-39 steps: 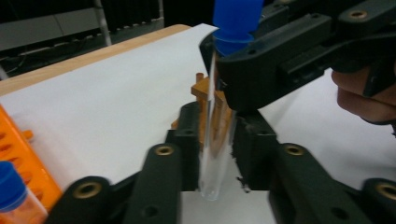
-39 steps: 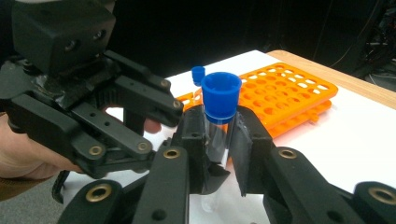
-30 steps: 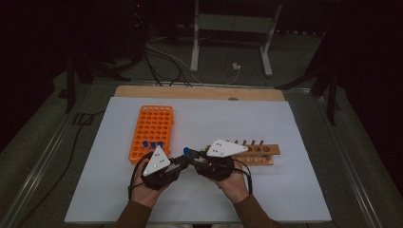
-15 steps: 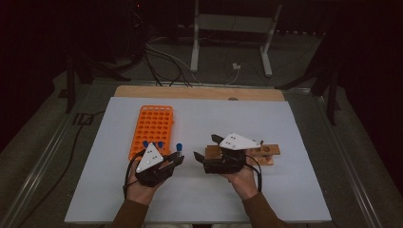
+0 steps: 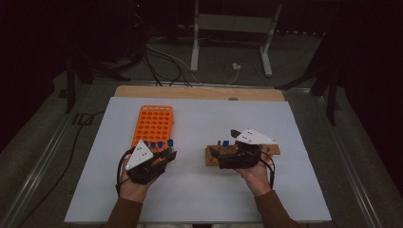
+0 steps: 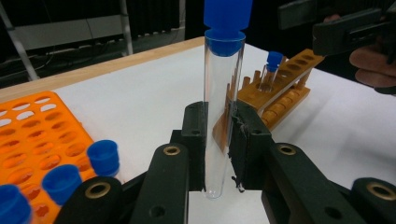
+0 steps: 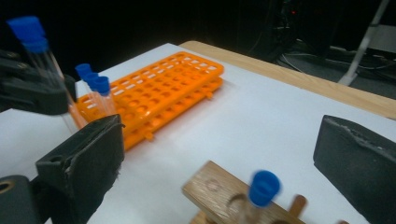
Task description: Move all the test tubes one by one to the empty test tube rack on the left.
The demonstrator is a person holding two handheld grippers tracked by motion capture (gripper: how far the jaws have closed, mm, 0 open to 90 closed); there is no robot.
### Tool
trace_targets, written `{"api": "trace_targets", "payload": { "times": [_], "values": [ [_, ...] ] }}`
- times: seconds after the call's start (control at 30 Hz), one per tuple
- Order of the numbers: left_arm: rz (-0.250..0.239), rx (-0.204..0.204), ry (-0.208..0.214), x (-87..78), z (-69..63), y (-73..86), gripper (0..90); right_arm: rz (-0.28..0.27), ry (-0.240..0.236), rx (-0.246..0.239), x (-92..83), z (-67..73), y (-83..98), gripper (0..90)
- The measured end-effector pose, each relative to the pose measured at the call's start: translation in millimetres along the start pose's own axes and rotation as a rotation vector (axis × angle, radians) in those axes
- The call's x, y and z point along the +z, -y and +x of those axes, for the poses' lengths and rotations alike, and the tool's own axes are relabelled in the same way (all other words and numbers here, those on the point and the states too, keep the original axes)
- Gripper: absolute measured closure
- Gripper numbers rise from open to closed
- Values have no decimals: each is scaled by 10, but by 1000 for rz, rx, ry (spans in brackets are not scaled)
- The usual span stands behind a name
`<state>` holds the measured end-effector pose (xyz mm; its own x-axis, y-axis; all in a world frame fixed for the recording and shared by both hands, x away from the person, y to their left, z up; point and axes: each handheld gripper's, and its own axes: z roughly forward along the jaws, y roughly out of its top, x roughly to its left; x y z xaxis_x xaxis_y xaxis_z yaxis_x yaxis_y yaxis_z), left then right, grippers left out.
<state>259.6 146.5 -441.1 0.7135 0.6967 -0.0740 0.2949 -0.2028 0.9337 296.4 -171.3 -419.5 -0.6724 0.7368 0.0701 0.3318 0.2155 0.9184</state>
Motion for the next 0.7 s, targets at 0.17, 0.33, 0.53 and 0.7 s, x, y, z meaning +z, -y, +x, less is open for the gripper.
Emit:
{"api": "trace_targets", "payload": {
  "times": [0.17,0.33,0.53,0.7],
  "values": [
    [-6,-4,-23,-59,63,-5,778,2,18,17,-66,-119,62,20],
    [-18,-15,-40,-121,126,-8,778,9,32,18,-134,-197,135,13],
    [-30,-26,-65,-199,203,-8,778,15,49,23,-222,-285,201,13],
    [-38,-39,-87,-258,271,4,778,8,59,28,-298,-342,237,13]
  ]
}}
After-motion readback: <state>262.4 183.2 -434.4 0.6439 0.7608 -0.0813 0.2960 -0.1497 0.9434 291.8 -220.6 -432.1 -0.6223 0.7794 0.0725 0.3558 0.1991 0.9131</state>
